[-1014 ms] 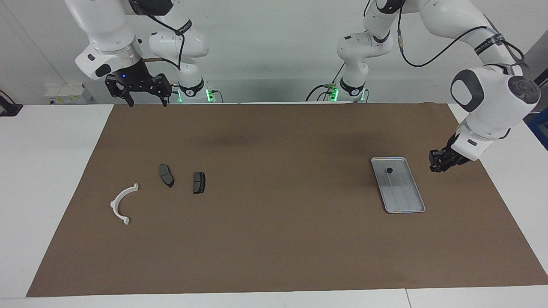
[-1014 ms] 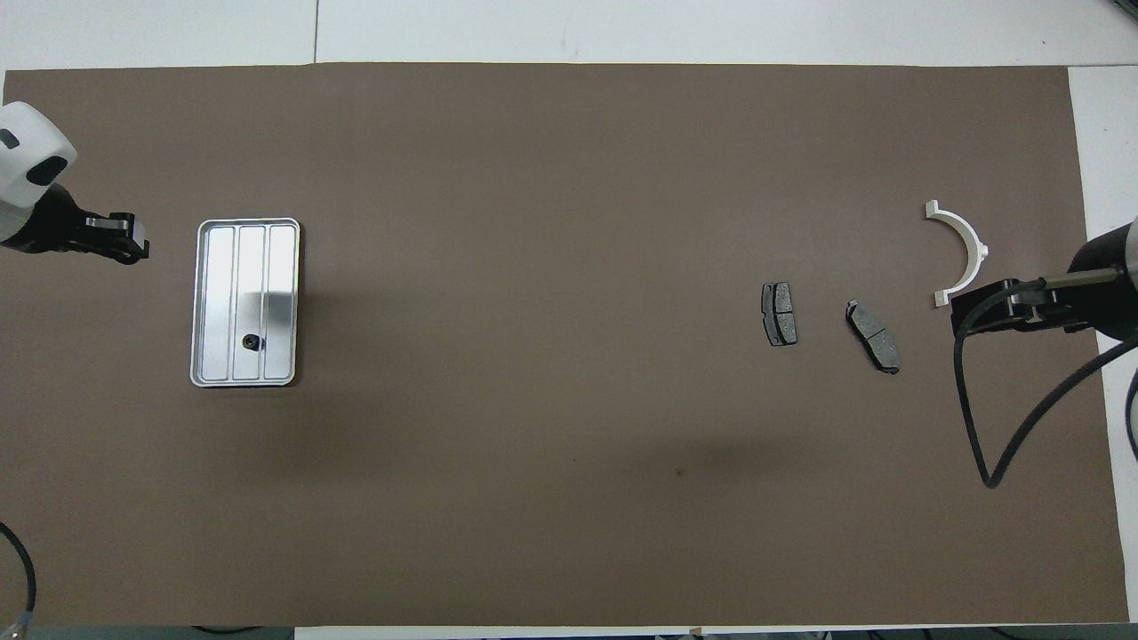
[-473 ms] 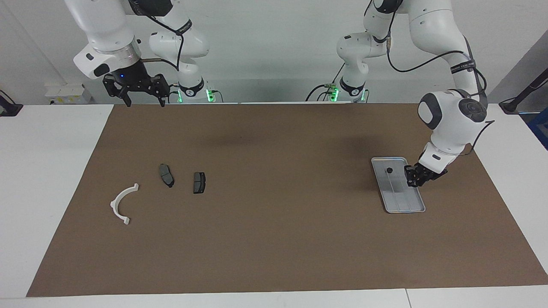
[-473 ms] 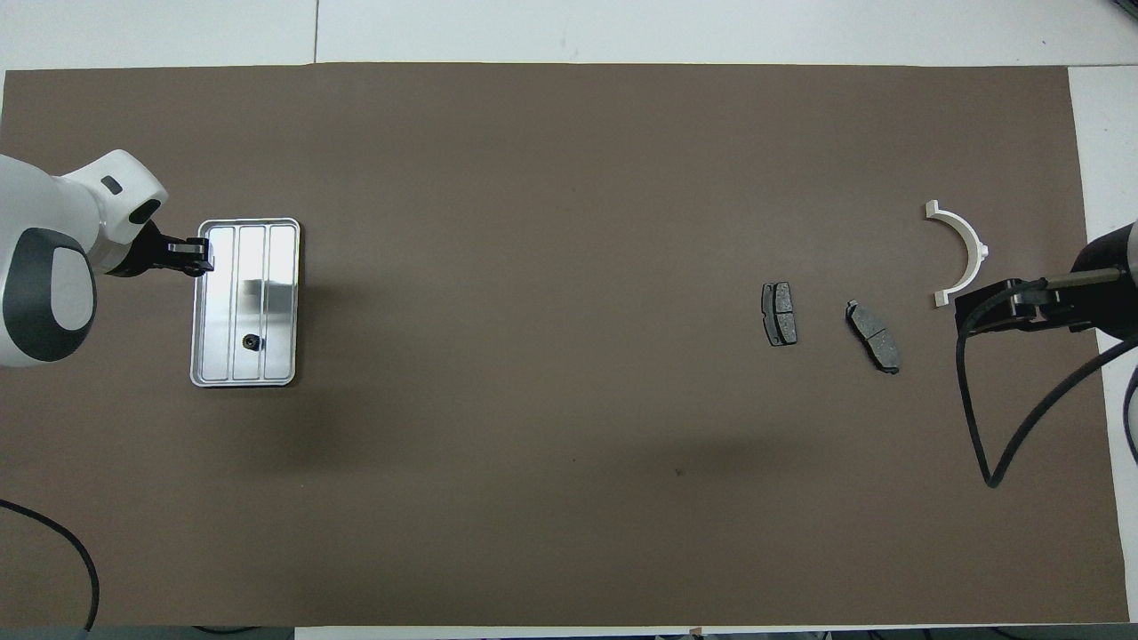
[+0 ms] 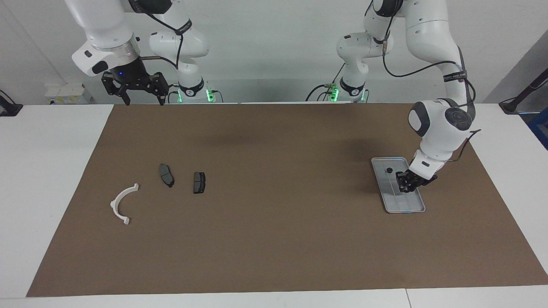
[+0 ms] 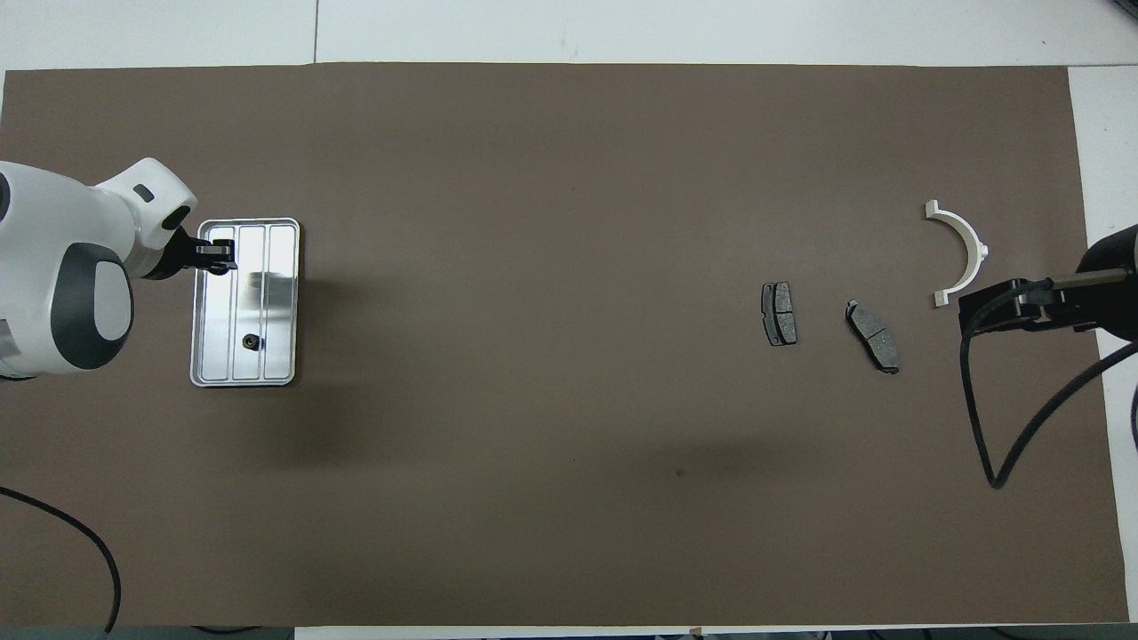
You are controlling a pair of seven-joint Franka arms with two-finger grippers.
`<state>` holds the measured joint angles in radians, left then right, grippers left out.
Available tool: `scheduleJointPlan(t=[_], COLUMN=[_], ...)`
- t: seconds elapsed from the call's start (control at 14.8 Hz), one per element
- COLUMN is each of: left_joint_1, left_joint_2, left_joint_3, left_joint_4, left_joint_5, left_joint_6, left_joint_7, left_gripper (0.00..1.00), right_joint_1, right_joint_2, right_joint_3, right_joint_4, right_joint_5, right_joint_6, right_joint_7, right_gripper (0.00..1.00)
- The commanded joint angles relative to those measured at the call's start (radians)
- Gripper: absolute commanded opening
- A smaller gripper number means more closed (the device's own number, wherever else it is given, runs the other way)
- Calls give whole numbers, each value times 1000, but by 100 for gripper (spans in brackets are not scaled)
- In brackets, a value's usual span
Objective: Pick bearing gear from pile to tray
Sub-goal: 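Lower the second bearing into the tray and open the left gripper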
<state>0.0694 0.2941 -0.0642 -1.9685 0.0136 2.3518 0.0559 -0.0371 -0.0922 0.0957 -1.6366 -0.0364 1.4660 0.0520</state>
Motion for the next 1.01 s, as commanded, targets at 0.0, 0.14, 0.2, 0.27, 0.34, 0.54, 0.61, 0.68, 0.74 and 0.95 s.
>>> scheduleJointPlan(t=[0.0,0.14,0.2,0.27,0.34,0.54,0.61,0.68,0.74,0.95], left_joint_1=[-13,-13,-13,-14,-14,-20,-20,-20,-20,-5], left_joint_2=[-13,-20,-21,-21,-21,-21,-20,-21,-21,-38], left_joint_3=[12,12,11,11,11,11,12,12,12,12], left_joint_4=[-81,-108,-112,-113,-115,-118,-118,-116,-106,46], left_joint_5=[-9,-9,-9,-9,-9,-9,-9,-9,-9,-9], left_joint_6=[82,89,89,89,89,92,95,92,72,-203], left_joint_7=[-11,-11,-11,-11,-11,-16,-15,-13,-11,-4], left_gripper=[10,10,10,10,10,27,67,93,99,100], right_joint_1=[-10,-9,-10,-10,-10,-10,-10,-10,-10,-10], right_joint_2=[-11,-12,-11,-12,-14,-12,-12,-12,-12,-12], right_joint_3=[2,2,2,2,2,2,2,2,2,2], right_joint_4=[-5,-5,-6,-5,-5,-5,-5,-5,-5,-5], right_joint_5=[3,3,3,3,3,3,3,3,3,3], right_joint_6=[-3,-1,-1,-1,-1,0,2,2,2,2], right_joint_7=[11,11,11,11,9,11,11,9,11,9], right_gripper=[100,100,100,100,100,100,100,100,100,100])
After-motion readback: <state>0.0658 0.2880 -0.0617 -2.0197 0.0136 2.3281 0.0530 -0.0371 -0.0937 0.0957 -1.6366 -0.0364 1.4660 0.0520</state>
